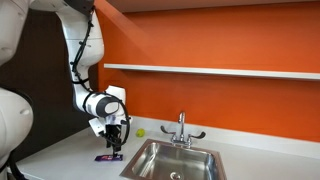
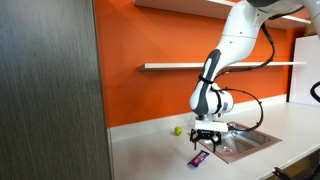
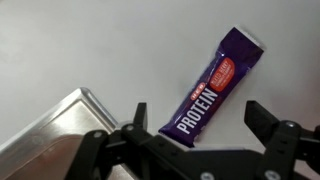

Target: Put the candy bar on the shelf

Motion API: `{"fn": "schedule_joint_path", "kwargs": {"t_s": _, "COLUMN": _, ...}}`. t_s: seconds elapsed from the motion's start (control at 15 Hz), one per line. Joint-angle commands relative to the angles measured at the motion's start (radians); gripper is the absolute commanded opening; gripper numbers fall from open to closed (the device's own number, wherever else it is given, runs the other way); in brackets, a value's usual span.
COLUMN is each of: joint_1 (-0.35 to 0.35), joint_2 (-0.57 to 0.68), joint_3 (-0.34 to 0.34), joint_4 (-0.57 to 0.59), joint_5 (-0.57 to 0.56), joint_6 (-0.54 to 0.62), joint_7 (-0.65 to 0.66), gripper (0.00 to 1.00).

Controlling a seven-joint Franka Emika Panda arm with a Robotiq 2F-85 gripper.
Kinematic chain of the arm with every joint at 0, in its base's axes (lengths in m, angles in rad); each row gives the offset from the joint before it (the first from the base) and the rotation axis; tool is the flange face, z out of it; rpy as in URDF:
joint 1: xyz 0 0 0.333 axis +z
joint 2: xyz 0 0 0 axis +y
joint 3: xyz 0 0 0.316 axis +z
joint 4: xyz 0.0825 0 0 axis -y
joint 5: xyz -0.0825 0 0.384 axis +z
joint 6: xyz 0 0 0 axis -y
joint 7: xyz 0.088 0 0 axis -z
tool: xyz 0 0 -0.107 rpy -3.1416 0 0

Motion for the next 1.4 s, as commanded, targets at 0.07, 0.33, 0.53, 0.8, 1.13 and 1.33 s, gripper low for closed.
{"fn": "schedule_joint_path", "kwargs": {"t_s": 0.07, "joint_1": 0.006, "joint_2": 0.034, "joint_3": 0.003, "joint_4": 0.068, "joint_5": 0.030, "joint_6": -0.026, "joint_7": 0.063, "gripper": 1.00}}
{"fn": "schedule_joint_path", "kwargs": {"t_s": 0.33, "joint_1": 0.031, "joint_2": 0.089, "joint_3": -0.013, "joint_4": 0.136, "joint_5": 0.037, "joint_6": -0.038, "joint_7": 0.162, "gripper": 1.00}}
{"fn": "schedule_joint_path", "kwargs": {"t_s": 0.53, "joint_1": 0.049, "joint_2": 0.136, "joint_3": -0.019, "joint_4": 0.182, "joint_5": 0.054, "joint_6": -0.051, "joint_7": 0.235, "gripper": 1.00}}
{"fn": "schedule_joint_path", "kwargs": {"t_s": 0.8, "joint_1": 0.065, "joint_2": 0.179, "joint_3": -0.027, "joint_4": 0.213, "joint_5": 0.064, "joint_6": -0.075, "joint_7": 0.329, "gripper": 1.00}}
{"fn": "schedule_joint_path", "kwargs": {"t_s": 1.13, "joint_1": 0.067, "joint_2": 0.192, "joint_3": -0.033, "joint_4": 0.197, "joint_5": 0.069, "joint_6": -0.077, "joint_7": 0.423, "gripper": 1.00}}
{"fn": "schedule_joint_path", "kwargs": {"t_s": 1.33, "joint_1": 0.061, "joint_2": 0.195, "joint_3": -0.030, "joint_4": 0.191, "joint_5": 0.069, "joint_6": -0.078, "joint_7": 0.457, "gripper": 1.00}}
